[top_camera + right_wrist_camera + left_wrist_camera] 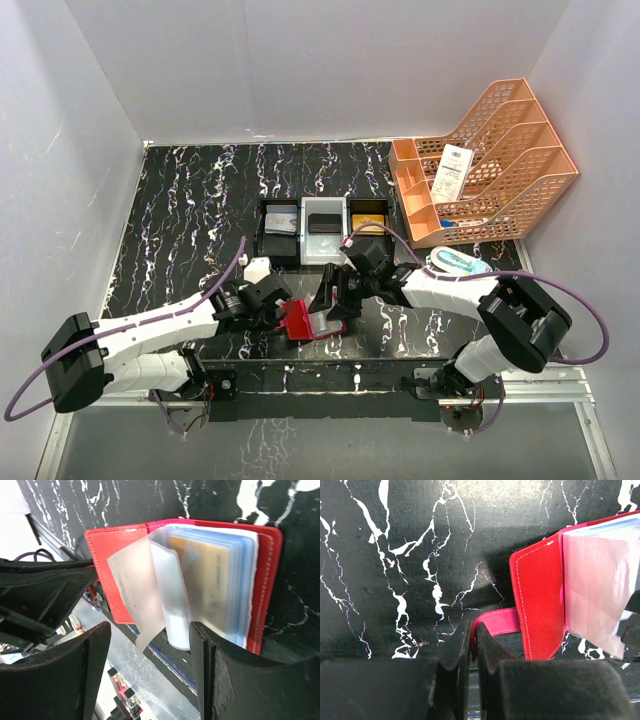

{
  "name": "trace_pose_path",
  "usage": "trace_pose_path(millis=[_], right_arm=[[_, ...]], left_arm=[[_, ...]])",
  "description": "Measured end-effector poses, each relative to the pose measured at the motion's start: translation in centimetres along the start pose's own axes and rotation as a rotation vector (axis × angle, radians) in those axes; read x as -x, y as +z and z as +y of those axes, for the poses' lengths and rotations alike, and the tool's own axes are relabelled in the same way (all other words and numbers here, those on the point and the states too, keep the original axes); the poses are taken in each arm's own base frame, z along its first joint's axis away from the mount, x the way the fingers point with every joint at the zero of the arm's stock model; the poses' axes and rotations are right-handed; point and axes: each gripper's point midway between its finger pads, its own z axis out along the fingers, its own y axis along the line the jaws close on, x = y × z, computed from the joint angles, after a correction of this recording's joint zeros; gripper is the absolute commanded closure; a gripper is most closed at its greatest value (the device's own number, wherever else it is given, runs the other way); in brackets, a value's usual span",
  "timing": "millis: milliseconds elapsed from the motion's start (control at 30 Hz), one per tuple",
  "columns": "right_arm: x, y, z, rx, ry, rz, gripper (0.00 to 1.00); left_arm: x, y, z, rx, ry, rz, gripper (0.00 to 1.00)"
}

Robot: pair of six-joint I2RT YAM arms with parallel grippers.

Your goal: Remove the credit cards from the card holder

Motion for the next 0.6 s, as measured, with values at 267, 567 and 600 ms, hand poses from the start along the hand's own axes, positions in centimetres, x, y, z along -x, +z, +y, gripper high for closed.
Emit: trace_pose_path(millis=[267, 567, 600], right_arm=[[-0.1, 1.2, 2.0, 0.109, 0.027, 0.047, 0.38], [-0.6, 1.8, 5.5, 0.245, 0.054, 0.042, 0.36], [-0.7, 2.0, 5.8, 0.256, 0.052, 0.045, 0.36]], left_arm=[[-0.5, 0.8, 0.3, 0.036, 0.014, 0.020, 1.00], [-0.3, 0.8, -0.1, 0.021, -0.007, 0.011, 1.00], [-0.2, 0.8, -0.2, 0.018, -0.010, 0.009, 1.00]])
